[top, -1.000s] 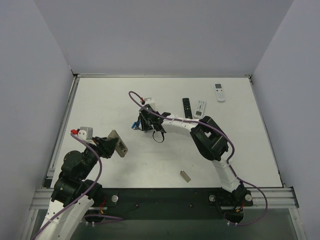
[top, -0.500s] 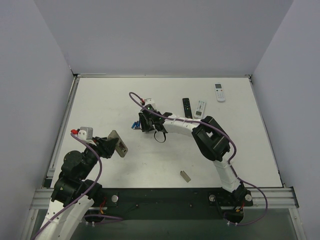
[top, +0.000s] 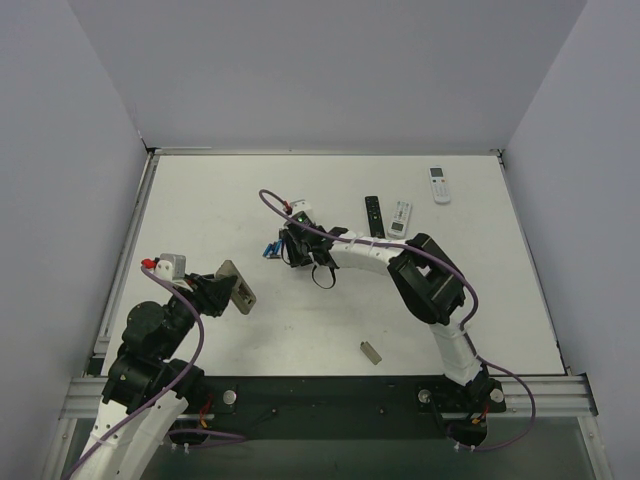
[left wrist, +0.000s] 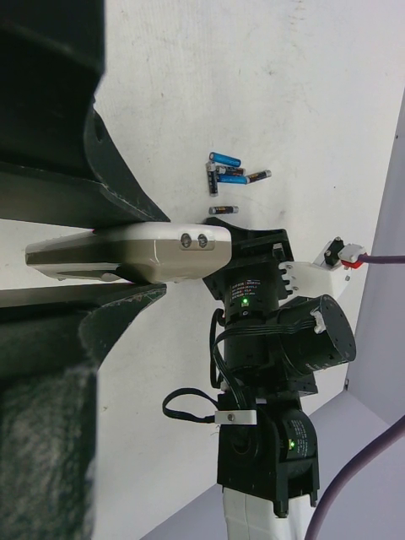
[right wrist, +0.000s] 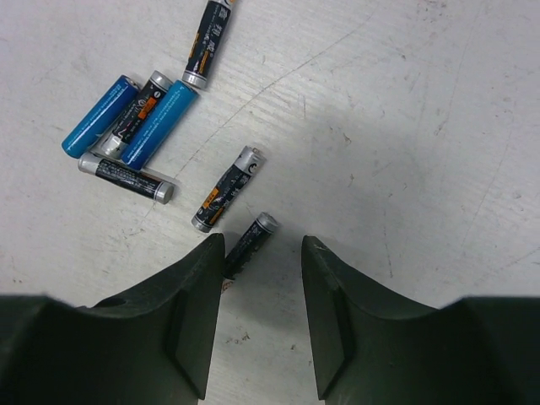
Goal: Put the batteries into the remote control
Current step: Move the battery to the center of the board.
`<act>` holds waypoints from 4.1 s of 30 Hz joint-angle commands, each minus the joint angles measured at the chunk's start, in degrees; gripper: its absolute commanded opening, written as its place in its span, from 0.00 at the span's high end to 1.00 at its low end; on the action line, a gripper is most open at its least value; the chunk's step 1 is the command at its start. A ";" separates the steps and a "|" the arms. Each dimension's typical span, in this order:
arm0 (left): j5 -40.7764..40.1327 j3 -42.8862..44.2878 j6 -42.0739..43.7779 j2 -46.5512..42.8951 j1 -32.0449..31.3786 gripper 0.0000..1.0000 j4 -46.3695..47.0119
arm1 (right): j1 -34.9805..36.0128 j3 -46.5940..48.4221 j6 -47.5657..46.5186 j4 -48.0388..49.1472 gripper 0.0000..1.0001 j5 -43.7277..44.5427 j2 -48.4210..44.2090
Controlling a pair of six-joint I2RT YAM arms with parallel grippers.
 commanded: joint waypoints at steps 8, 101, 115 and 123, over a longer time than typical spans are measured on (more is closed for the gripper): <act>1.10 0.15 0.22 -0.75 0.26 1.00 3.83 | 0.62 -3.13 -3.23 -8.05 0.67 3.18 -2.03; 0.84 0.15 0.05 -2.33 0.09 1.00 3.40 | -10.90 -24.83 25.80 -25.20 1.00 1.60 -20.12; 0.57 0.15 0.05 -2.42 0.09 1.00 3.31 | -8.96 -31.97 58.91 -26.78 0.94 5.56 -31.30; 0.66 0.24 0.05 -2.77 0.09 1.00 3.13 | -7.21 -31.26 59.17 -26.25 0.61 3.62 -27.95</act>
